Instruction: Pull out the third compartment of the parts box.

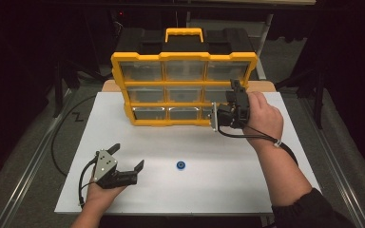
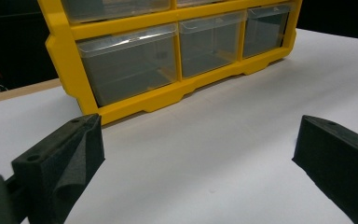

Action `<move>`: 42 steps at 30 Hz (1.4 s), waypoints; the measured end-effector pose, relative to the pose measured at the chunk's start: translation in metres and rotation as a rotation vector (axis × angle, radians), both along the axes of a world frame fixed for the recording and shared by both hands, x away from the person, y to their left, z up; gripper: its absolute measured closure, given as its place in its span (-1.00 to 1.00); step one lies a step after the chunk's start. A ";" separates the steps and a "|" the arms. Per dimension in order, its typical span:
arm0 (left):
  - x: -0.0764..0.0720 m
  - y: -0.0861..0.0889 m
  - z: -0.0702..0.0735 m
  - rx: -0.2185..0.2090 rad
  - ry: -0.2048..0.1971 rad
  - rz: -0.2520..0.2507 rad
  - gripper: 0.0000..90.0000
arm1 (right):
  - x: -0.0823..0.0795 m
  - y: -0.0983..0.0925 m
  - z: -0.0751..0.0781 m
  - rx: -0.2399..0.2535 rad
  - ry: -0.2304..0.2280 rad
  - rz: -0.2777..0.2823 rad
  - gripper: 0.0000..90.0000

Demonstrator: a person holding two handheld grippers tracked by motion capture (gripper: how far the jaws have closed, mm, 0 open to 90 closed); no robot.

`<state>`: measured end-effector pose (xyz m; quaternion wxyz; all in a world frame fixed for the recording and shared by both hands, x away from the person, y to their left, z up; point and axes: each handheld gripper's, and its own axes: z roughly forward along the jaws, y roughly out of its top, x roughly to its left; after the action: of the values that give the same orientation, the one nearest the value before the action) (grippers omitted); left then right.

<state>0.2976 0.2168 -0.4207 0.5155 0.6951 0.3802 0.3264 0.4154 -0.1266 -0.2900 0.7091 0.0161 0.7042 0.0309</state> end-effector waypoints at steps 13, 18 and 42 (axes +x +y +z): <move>-0.001 0.000 0.001 -0.002 -0.005 -0.002 -0.95 | 0.008 0.004 0.022 0.003 -0.019 -0.007 0.25; -0.001 0.001 0.001 -0.003 -0.006 -0.001 -0.95 | 0.011 0.008 0.028 -0.015 -0.024 -0.004 0.31; -0.001 0.002 0.001 -0.009 -0.010 0.005 -0.95 | 0.029 0.013 0.041 -0.050 -0.016 -0.044 0.55</move>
<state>0.2963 0.2190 -0.4194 0.5197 0.6900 0.3809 0.3297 0.4442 -0.1141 -0.2494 0.7156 0.0133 0.6984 -0.0023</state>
